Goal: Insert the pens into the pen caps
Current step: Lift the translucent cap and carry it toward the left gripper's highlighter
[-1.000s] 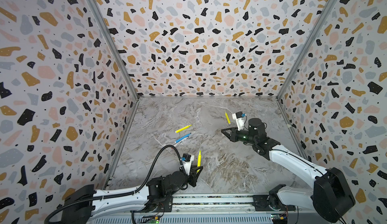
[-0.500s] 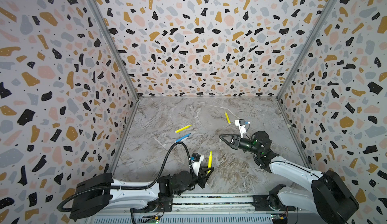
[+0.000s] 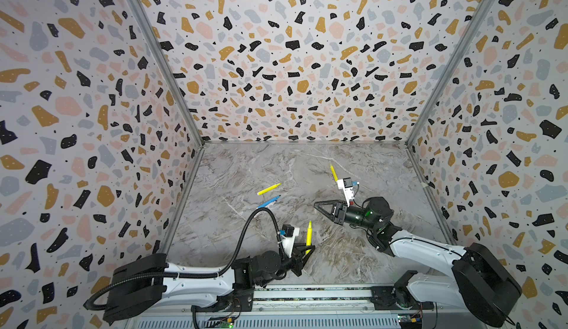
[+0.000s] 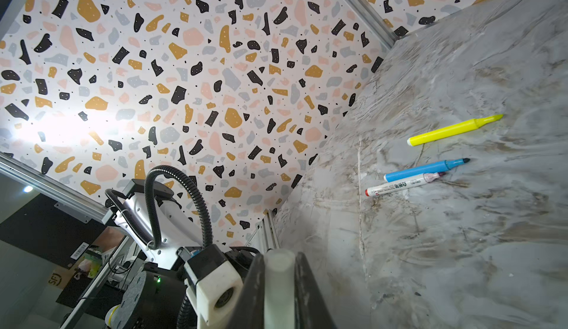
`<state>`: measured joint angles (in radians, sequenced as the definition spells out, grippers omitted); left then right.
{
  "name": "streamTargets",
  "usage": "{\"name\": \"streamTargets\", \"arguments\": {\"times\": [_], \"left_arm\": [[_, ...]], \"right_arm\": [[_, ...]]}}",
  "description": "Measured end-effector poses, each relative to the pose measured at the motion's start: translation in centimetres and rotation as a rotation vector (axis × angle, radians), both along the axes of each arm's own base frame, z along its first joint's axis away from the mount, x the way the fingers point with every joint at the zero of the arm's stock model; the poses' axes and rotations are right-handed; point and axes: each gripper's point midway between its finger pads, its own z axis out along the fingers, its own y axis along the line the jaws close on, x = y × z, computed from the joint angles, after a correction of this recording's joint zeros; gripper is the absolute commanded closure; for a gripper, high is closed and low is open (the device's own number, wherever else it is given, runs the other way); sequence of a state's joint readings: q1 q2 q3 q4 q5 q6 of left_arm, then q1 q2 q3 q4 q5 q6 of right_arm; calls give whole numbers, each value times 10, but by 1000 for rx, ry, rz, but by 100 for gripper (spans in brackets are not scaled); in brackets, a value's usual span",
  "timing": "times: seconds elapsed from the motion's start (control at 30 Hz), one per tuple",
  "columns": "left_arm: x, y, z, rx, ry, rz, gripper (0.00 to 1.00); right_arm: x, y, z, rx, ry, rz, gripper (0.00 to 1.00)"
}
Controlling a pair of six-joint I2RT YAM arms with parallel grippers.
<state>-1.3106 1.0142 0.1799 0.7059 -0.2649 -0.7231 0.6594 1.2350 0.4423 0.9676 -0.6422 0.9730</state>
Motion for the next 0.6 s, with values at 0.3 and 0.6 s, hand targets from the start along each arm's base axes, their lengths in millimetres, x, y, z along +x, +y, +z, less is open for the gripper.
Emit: {"name": "streamTargets", "arguments": {"times": [0.3, 0.6], "left_arm": [[0, 0, 2, -7, -1, 0, 99], [0, 0, 2, -9, -2, -1, 99]], "right_arm": [[-6, 10, -9, -14, 18, 26, 94], [-13, 16, -6, -1, 4, 39, 94]]}}
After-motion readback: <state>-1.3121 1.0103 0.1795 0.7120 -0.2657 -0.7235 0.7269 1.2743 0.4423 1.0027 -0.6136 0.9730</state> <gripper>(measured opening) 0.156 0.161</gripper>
